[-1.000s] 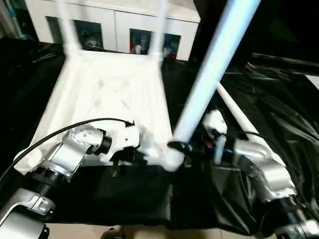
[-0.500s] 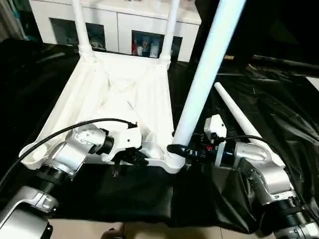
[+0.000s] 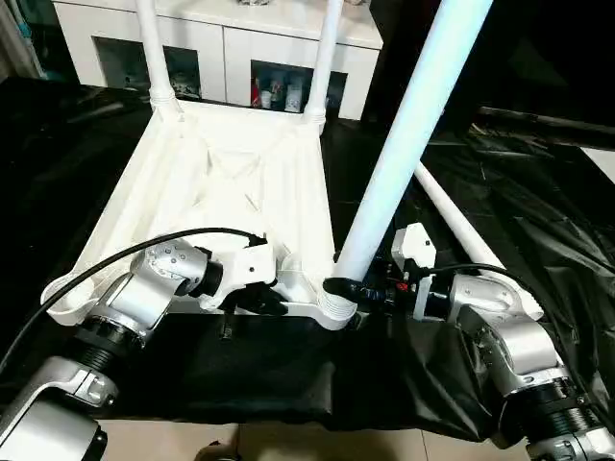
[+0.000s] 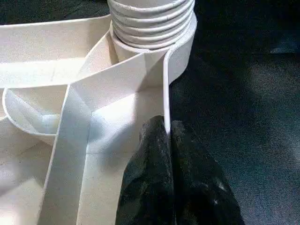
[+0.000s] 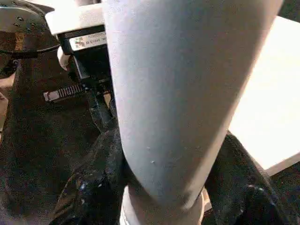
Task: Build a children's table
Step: Insert table leg to table base
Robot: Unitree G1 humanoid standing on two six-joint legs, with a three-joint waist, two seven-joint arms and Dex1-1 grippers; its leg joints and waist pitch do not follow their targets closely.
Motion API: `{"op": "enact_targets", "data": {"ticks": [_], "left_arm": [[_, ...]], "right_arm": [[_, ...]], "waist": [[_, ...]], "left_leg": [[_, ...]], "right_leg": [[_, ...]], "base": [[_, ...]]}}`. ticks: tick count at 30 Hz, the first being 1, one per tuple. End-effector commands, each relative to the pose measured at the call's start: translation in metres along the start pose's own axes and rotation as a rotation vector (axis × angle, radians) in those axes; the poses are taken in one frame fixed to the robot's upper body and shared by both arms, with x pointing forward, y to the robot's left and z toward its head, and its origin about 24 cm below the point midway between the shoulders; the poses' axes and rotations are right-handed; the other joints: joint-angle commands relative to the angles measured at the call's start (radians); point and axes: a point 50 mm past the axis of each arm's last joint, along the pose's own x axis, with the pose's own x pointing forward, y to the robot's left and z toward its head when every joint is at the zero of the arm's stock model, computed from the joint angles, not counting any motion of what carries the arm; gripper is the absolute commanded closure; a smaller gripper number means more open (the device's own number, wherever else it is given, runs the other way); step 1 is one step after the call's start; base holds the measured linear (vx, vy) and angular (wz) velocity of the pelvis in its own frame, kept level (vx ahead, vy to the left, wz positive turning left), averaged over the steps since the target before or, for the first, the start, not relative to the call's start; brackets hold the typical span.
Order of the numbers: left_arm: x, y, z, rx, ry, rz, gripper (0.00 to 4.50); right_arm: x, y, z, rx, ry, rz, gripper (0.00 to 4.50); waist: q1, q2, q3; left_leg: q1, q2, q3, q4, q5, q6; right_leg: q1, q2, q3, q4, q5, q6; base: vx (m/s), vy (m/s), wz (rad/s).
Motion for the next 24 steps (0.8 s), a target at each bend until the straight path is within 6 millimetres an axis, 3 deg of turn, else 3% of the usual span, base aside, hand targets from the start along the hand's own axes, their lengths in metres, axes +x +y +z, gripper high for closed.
{"op": "enact_targets", "data": {"ticks": [1, 5, 9, 11, 12, 13, 14, 15, 17, 18, 19, 20, 21, 22, 23, 24], "left_arm": [[-0.004, 0.011, 0.012, 0.05, -0.003, 0.063, 4.5], [-0.005, 0.013, 0.012, 0.045, 0.0, 0.082, 4.5], [-0.005, 0.018, 0.012, 0.014, 0.004, 0.133, 4.5], [-0.005, 0.019, 0.012, 0.006, 0.003, 0.142, 4.5], [-0.005, 0.023, 0.012, -0.018, 0.005, 0.181, 4.5], [-0.005, 0.024, 0.012, -0.026, 0.005, 0.191, 4.5], [-0.005, 0.025, 0.013, -0.035, 0.006, 0.2, 4.5], [-0.005, 0.025, 0.013, -0.042, 0.005, 0.207, 4.5], [-0.005, 0.027, 0.015, -0.07, 0.005, 0.229, 4.5], [-0.004, 0.028, 0.015, -0.083, 0.008, 0.24, 4.5], [-0.003, 0.029, 0.016, -0.093, 0.013, 0.251, 4.5], [-0.003, 0.029, 0.016, -0.093, 0.013, 0.251, 4.5], [0.001, 0.03, 0.017, -0.115, 0.025, 0.278, 4.5], [0.002, 0.029, 0.018, -0.121, 0.027, 0.283, 4.5], [0.003, 0.029, 0.018, -0.129, 0.029, 0.29, 4.5], [0.005, 0.029, 0.019, -0.14, 0.034, 0.301, 4.5]], "right_arm": [[-0.003, 0.011, -0.041, 0.115, 0.168, 0.023, 2.64], [-0.002, 0.005, -0.042, 0.119, 0.16, -0.048, 2.64], [0.001, -0.007, -0.044, 0.137, 0.151, -0.186, 2.65], [0.001, -0.008, -0.045, 0.138, 0.151, -0.199, 2.65], [0.004, -0.01, -0.046, 0.14, 0.152, -0.239, 2.65], [0.004, -0.011, -0.047, 0.141, 0.152, -0.253, 2.65], [0.005, -0.012, -0.047, 0.145, 0.153, -0.269, 2.65], [0.006, -0.013, -0.048, 0.152, 0.155, -0.287, 2.65], [0.009, -0.018, -0.05, 0.172, 0.165, -0.345, 2.65], [0.011, -0.02, -0.051, 0.182, 0.169, -0.371, 2.65], [0.012, -0.022, -0.052, 0.193, 0.176, -0.396, 2.65], [0.012, -0.022, -0.052, 0.193, 0.176, -0.396, 2.65], [0.018, -0.027, -0.053, 0.219, 0.187, -0.456, 2.65], [0.019, -0.029, -0.054, 0.231, 0.188, -0.471, 2.65], [0.021, -0.03, -0.053, 0.248, 0.188, -0.491, 2.65], [0.024, -0.033, -0.053, 0.266, 0.187, -0.521, 2.65]], "waist": [[-0.01, 0.018, -0.032], [-0.014, 0.021, -0.032], [-0.026, 0.022, -0.03], [-0.035, 0.026, -0.028], [-0.042, 0.028, -0.028], [-0.044, 0.039, -0.025], [-0.047, 0.037, -0.025], [-0.046, 0.044, -0.022], [-0.046, 0.044, -0.016], [-0.048, 0.045, -0.013], [-0.049, 0.047, -0.01], [-0.045, 0.052, -0.011], [0.027, 0.05, -0.01], [0.038, 0.044, -0.016], [-0.001, -0.023, -0.025], [0.012, -0.013, -0.027]], "left_leg": [[0.037, 0.055, -0.041, -0.086, -0.568, -0.036], [0.037, 0.056, -0.046, -0.091, -0.587, -0.042], [0.04, 0.055, -0.052, -0.093, -0.63, -0.054], [0.042, 0.054, -0.054, -0.091, -0.652, -0.053], [0.035, 0.059, -0.059, -0.098, -0.669, -0.056], [0.036, 0.066, -0.063, -0.109, -0.716, -0.067], [0.032, 0.071, -0.066, -0.117, -0.742, -0.073], [0.026, 0.077, -0.068, -0.132, -0.792, -0.087], [0.027, 0.075, -0.055, -0.149, -0.835, -0.095], [0.033, 0.07, -0.044, -0.151, -0.837, -0.095], [0.028, 0.067, -0.034, -0.159, -0.83, -0.092], [0.014, 0.071, -0.027, -0.175, -0.828, -0.092], [-0.094, 0.09, 0.031, -0.266, -0.866, -0.106], [-0.05, 0.065, 0.068, -0.252, -0.773, -0.108], [0.028, 0.041, 0.045, -0.146, -0.613, -0.082], [-0.008, -0.022, -0.078, 0.072, -0.06, 0.025]], "right_leg": [[-0.008, -0.098, 0.043, -0.111, -0.723, -0.069], [-0.005, -0.098, 0.037, -0.112, -0.731, -0.063], [-0.002, -0.096, 0.022, -0.121, -0.75, -0.054], [0.005, -0.098, 0.004, -0.131, -0.757, -0.047], [0.019, -0.1, -0.013, -0.13, -0.748, -0.038], [0.025, -0.096, -0.026, -0.126, -0.711, -0.041], [0.032, -0.094, -0.03, -0.12, -0.684, -0.045], [0.041, -0.088, -0.031, -0.104, -0.632, -0.056], [0.036, -0.078, -0.03, -0.09, -0.608, -0.071], [0.029, -0.073, -0.038, -0.093, -0.646, -0.068], [0.036, -0.064, -0.052, -0.091, -0.683, -0.052], [0.052, -0.058, -0.052, -0.066, -0.667, -0.05], [0.118, -0.012, -0.005, 0.157, -0.356, -0.064], [0.07, -0.013, 0.025, 0.139, -0.383, -0.069], [-0.006, -0.057, 0.067, 0.032, -0.624, -0.023], [0.015, -0.186, 0.137, -0.115, -0.996, -0.056]], "base": [[0.0, 0.0, 0.0], [0.0, 0.0, 0.0], [0.0, 0.0, 0.0], [0.0, 0.0, 0.0], [0.0, 0.0, 0.0], [0.0, 0.0, 0.0], [0.0, 0.0, 0.0], [0.0, 0.0, 0.0], [0.0, 0.0, 0.0], [0.0, 0.0, 0.0], [0.0, 0.0, 0.0], [-0.089, -0.059, 0.08], [-0.089, -0.059, 0.08], [-0.048, -0.104, 0.17], [0.035, -0.159, 0.05], [0.035, -0.159, 0.05]]}}
